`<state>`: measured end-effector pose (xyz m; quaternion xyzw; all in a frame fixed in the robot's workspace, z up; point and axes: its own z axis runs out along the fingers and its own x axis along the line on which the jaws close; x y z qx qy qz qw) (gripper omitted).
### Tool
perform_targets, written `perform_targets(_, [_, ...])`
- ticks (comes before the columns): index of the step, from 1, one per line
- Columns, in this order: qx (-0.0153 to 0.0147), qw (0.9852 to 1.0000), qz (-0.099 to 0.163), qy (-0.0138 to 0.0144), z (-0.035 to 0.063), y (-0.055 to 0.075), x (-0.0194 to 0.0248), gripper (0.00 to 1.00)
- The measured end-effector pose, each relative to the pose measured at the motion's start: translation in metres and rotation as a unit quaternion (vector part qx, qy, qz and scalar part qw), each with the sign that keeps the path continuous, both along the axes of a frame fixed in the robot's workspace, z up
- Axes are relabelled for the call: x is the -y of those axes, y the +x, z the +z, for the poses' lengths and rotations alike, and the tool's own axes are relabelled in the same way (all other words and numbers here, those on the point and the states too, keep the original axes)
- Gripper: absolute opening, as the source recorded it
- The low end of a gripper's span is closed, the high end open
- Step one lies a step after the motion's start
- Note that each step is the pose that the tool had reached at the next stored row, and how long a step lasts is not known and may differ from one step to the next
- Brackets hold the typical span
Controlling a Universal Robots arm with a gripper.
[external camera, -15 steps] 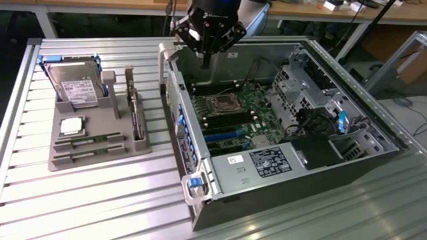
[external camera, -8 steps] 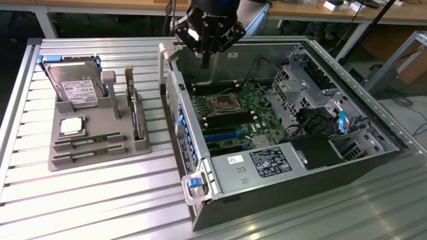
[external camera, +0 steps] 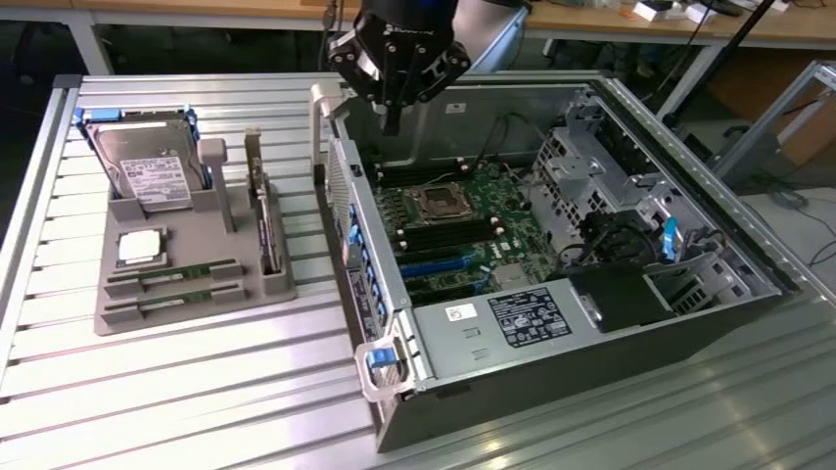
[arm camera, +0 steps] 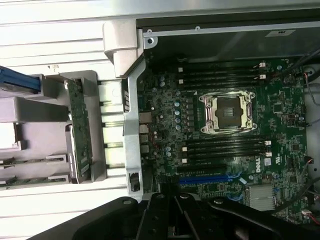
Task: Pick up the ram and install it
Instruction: 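Reach for the ram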
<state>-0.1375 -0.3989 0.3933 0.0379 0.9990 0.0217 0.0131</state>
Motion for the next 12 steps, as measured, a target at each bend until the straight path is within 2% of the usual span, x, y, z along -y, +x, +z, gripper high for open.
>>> perform_targets(4, [-0.0001, 1.0000, 0.000, -0.0001, 0.0001, -0.0070, 0.0000, 0.10])
perform_targets(12, [0.0000, 1.0000, 0.000, 0.0000, 0.0000, -0.0112, 0.0000, 0.10])
